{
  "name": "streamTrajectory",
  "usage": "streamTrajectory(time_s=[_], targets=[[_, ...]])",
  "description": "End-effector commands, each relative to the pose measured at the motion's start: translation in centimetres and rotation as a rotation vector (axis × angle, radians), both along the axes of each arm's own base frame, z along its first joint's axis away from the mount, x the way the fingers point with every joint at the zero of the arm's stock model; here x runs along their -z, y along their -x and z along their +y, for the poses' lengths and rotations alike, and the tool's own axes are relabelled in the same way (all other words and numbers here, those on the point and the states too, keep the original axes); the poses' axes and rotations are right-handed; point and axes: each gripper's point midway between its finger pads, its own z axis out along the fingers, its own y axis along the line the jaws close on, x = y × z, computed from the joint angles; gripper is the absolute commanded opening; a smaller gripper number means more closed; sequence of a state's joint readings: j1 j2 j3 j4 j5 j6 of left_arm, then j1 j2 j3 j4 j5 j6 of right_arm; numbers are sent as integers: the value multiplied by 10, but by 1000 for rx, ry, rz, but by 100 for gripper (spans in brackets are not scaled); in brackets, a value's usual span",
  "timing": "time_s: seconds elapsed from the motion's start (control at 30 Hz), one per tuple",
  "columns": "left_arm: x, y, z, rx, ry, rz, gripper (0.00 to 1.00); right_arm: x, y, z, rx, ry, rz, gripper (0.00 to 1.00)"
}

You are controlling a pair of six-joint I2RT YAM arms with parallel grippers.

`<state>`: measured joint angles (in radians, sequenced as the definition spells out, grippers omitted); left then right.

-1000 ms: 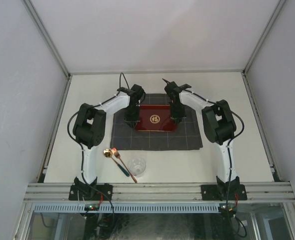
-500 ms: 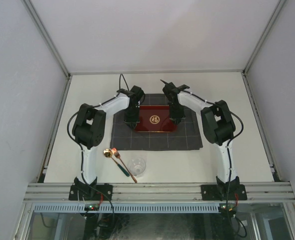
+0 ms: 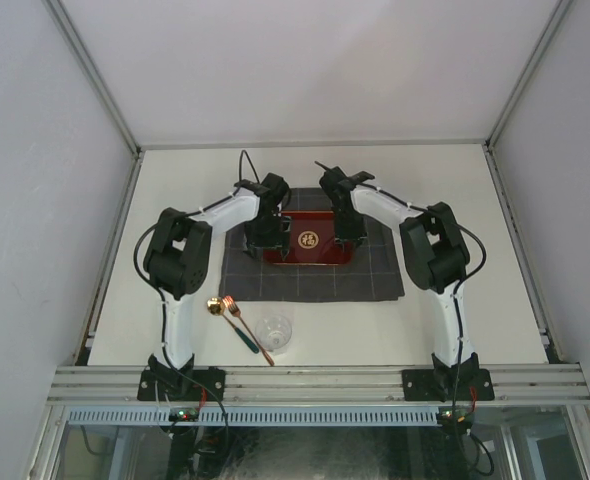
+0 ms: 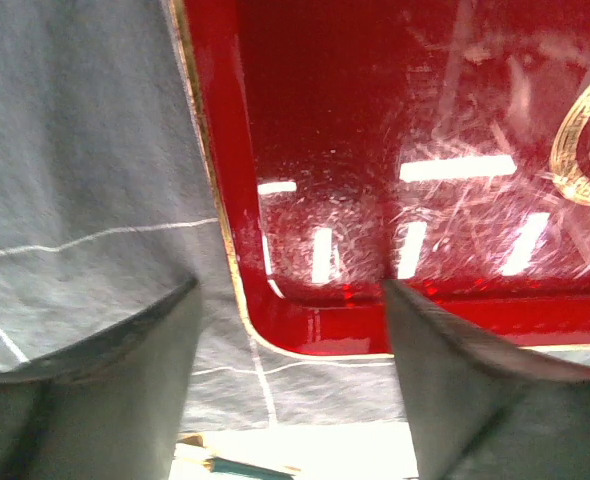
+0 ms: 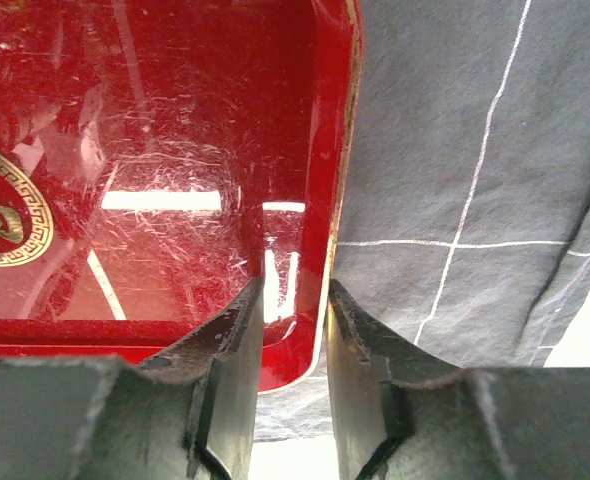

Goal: Set the dinner table for one person
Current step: Adjust the plate on the napkin.

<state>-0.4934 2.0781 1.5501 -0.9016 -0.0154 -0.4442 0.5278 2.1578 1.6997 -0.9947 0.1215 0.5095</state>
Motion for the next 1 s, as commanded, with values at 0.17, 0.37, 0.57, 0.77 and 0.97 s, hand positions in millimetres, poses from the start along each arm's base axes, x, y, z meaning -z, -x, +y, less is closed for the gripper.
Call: streamTrajectory(time_s=[0.17, 0.37, 0.57, 0.77, 0.97], targets=[[-22, 2, -8, -1, 49, -57, 100, -41, -4, 19, 2, -67, -107, 50], [-45, -4, -9, -5, 67, -107, 100, -56, -6, 14, 12, -55, -144, 70], [-88, -22, -11, -6, 97, -205, 100, -82, -15, 3, 35, -36, -218, 85], [-104, -47, 14, -72, 110, -220, 100, -86, -28, -30, 101, -12, -230, 93], [-99, -69, 46, -143, 101, -205, 100, -73, -36, -65, 175, 10, -213, 95]])
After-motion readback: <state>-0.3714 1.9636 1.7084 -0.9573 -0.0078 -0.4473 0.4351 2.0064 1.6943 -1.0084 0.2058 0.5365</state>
